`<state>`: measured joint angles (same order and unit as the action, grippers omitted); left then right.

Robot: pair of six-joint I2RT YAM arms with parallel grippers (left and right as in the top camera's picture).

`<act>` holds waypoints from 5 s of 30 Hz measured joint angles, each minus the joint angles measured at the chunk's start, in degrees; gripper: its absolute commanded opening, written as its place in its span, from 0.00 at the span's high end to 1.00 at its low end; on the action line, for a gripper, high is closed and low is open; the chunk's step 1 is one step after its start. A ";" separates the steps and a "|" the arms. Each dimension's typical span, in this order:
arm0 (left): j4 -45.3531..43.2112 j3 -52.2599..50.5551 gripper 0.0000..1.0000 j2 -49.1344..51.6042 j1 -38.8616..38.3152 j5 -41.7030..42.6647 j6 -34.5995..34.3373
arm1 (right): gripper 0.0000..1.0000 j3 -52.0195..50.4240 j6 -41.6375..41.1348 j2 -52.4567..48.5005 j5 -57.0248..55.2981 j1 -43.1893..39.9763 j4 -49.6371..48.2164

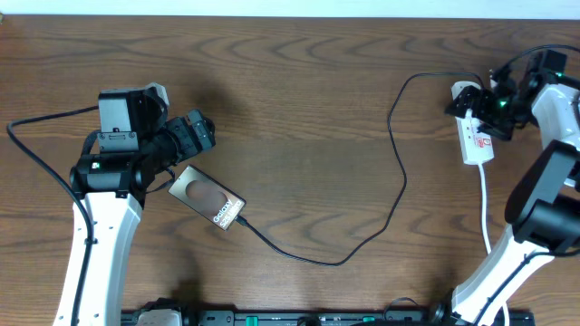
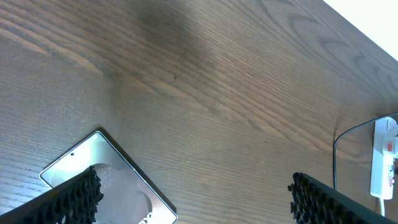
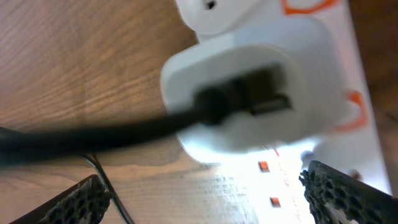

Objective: Plug charger to phone and switch on socket

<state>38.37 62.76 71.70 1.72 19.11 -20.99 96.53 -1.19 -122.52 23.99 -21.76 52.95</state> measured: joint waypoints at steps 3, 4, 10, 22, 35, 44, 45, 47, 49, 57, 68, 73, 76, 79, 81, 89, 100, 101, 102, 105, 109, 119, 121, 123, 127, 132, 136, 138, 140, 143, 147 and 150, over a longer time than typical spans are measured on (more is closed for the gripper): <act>0.07 0.00 0.05 0.00 -0.02 0.02 0.02 | 0.01 0.11 -3.61 5.88 -4.39 -1.16 1.84; 0.02 0.00 0.05 0.00 -0.02 0.00 0.02 | 0.01 0.31 -5.44 8.41 -6.05 -1.49 2.23; 0.04 0.00 0.05 0.00 -0.02 0.00 0.02 | 0.01 2.16 -11.98 21.51 -12.59 -1.90 3.15; 0.02 0.00 0.05 0.00 -0.02 0.00 0.00 | 0.01 2.36 -14.23 23.45 -14.84 -1.90 3.37; 1.97 -0.04 0.05 -0.48 -0.04 -0.85 0.04 | 0.01 2.36 -14.36 23.45 -14.86 -1.90 3.39; -15.61 -17.81 0.05 -18.73 -7.87 -15.50 0.09 | 0.01 2.34 -14.38 23.45 -14.99 -1.90 3.39; -19.21 -21.73 0.05 -22.14 -9.11 -17.44 0.09 | 0.01 2.34 -14.38 23.45 -15.04 -1.90 3.37; -27.63 -29.09 0.05 -28.83 -10.34 -20.39 0.17 | 0.01 2.34 -14.43 23.45 -14.99 -1.90 3.37; -35.10 -35.69 0.05 -35.21 -10.45 -22.53 0.59 | 0.01 2.34 -14.53 23.45 -15.04 -1.90 3.37; -51.23 -54.49 0.05 -55.69 -10.23 -25.83 4.66 | 0.01 2.34 -14.58 23.45 -15.06 -1.90 3.39; -39.01 -62.40 0.05 -70.77 -2.25 -22.88 6.08 | 0.01 2.29 -14.60 23.45 -15.06 -1.90 3.39; -37.13 -61.86 0.05 -70.99 -0.35 -20.57 7.82 | 0.01 2.29 -14.60 23.45 -15.06 -1.90 3.39; -36.98 -61.77 0.05 -71.01 -0.31 -20.06 8.72 | 0.01 2.29 -14.62 23.45 -15.04 -1.90 3.39; -36.89 -61.75 0.05 -71.01 -0.31 -19.63 9.16 | 0.01 2.29 -14.62 23.45 -15.06 -1.90 3.39; -36.87 -61.70 0.05 -71.01 -0.31 -19.43 9.27 | 0.01 2.29 -14.62 23.45 -15.06 -1.90 3.39; -36.87 -61.70 0.05 -71.01 -0.31 -19.41 9.27 | 0.01 2.29 -14.67 23.45 -15.06 -1.90 3.39; -36.87 -61.68 0.05 -71.01 -0.31 -19.41 9.27 | 0.01 2.29 -14.73 23.45 -15.06 -1.90 3.39; -36.87 -61.68 0.05 -71.01 -0.31 -19.41 9.27 | 0.01 2.29 -14.71 23.45 -15.06 -1.90 3.39; -36.85 -61.68 0.05 -71.01 -0.31 -19.39 9.27 | 0.01 2.29 -14.73 23.45 -15.06 -1.90 3.39; -36.87 -61.68 0.05 -71.01 -0.31 -19.39 9.27 | 0.01 2.29 -14.73 23.45 -15.06 -1.90 3.39; -36.87 -61.68 0.05 -71.01 -0.31 -19.39 9.27 | 0.01 2.29 -14.73 23.45 -15.06 -1.90 3.39; -36.74 -61.64 0.05 -71.01 -0.31 -19.21 9.27 | 0.01 -14.10 -11.89 33.86 -15.74 4.81 -20.28; -36.74 -61.64 0.05 -71.01 -0.31 -19.21 9.29 | 0.01 -21.14 -8.66 39.32 -15.65 8.44 -29.38; -36.70 -61.59 0.05 -71.01 -0.31 -19.15 9.29 | 0.01 -28.83 -4.07 45.33 -15.37 12.44 -38.25; -36.68 -61.59 0.05 -71.01 -0.28 -19.04 9.31 | 0.01 -44.52 6.78 57.13 -15.08 19.78 -51.30; -36.65 -61.55 0.05 -71.08 -0.28 -19.06 9.29 | 0.01 -61.40 14.34 69.02 -14.86 23.39 -59.45; -36.63 -61.55 0.05 -71.08 -0.26 -19.04 9.29 | 0.01 -74.40 15.26 80.13 -15.85 23.41 -63.52; -36.61 -61.55 0.05 -71.12 -0.26 -19.04 9.29 | 0.01 -78.75 14.53 84.41 -16.87 23.41 -65.31; -36.63 -61.55 0.05 -71.08 -0.26 -19.04 9.31 | 0.01 -84.39 12.70 90.09 -18.71 23.41 -68.00; -36.61 -61.55 0.05 -71.10 -0.26 -19.02 9.29 | 0.01 -91.01 10.56 97.15 -20.37 23.41 -70.16; -36.61 -61.55 0.05 -71.10 -0.26 -19.02 9.31 | 0.01 -95.86 6.73 105.66 -21.97 23.50 -62.45; -36.59 -61.53 0.05 -71.10 -0.26 -19.04 9.31 | 0.01 -96.15 4.35 111.34 -22.82 23.76 -52.28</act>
<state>1.78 1.23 0.60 1.45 0.08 -11.68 0.38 3.16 -11.18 1.17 2.00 0.67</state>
